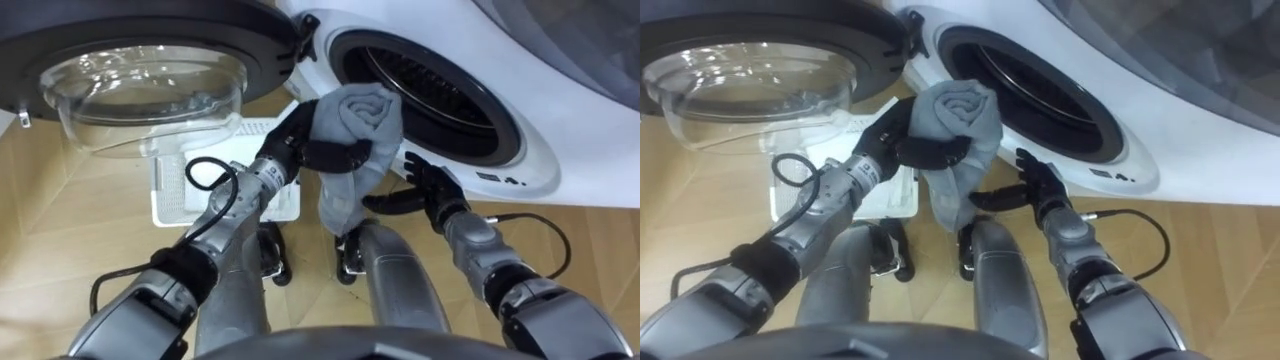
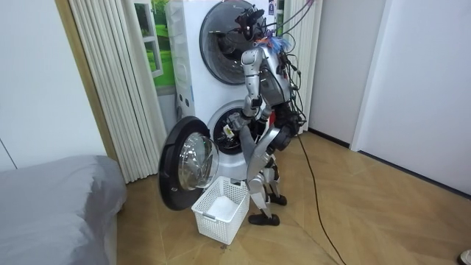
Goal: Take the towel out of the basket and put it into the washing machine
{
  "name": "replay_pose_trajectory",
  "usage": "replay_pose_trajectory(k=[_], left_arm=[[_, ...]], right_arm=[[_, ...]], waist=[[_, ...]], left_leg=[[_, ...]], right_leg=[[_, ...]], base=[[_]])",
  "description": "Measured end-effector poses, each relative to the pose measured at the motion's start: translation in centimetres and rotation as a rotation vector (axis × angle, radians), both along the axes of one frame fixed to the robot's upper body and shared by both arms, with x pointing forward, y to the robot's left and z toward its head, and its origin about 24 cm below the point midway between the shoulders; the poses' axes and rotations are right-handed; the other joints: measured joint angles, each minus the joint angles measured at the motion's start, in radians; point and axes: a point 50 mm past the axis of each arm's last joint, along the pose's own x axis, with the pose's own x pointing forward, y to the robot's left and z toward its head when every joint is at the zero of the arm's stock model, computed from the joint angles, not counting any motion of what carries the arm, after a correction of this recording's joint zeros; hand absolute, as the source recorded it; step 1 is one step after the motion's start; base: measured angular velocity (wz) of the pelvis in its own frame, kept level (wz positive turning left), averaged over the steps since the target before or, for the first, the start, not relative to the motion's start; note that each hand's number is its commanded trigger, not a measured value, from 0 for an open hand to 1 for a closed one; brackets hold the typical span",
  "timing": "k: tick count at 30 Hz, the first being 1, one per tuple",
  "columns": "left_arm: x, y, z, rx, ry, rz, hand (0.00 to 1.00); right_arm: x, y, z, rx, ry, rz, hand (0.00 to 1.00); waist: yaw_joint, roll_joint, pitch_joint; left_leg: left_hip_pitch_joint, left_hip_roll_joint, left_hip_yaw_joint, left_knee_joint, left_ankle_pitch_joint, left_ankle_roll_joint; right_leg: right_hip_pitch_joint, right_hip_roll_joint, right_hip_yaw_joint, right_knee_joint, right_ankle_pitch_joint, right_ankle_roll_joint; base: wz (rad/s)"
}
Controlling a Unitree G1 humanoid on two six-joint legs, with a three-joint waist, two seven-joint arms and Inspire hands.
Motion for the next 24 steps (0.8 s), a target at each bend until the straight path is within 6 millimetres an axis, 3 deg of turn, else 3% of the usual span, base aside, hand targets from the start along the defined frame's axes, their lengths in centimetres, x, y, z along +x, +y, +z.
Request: replay_pose_trajectory(k=[4, 12, 24], left_arm=[[0.4, -0.2, 0.7, -0.014, -0.03, 0.0, 1.0], [2.1, -1.6, 4.8, -0.129, -0.182, 0.002, 1.0], [1.6, -2.7, 4.6, -0.146, -0.169, -0.044, 1.0]], right_arm=[[-0.4, -0.1, -0.2, 0.03, 0.002, -0.033, 0.0], [-1.1, 0.2, -0.6, 0.057, 0.025, -0.029, 0.0], [-1.2, 0.9, -0.7, 0.098, 0.035, 0.045, 0.0]], waist=[[0.013, 0.001, 0.0004], [0.013, 0.001, 0.0007], [0.018, 0.002, 0.0014]], left_leg=[[0.001, -0.001, -0.001, -0.001, 0.001, -0.001], [0.0, -0.002, -0.004, -0.002, 0.002, -0.001], [0.0, -0.001, -0.003, -0.017, 0.004, -0.003]], right_leg=[[-0.001, 0.0, -0.001, 0.003, 0.0, 0.0], [0.002, -0.002, -0.005, 0.002, 0.0, 0.0], [0.005, 0.001, -0.007, -0.018, 0.002, -0.001]], base=[[0.01], [0.0], [0.0]])
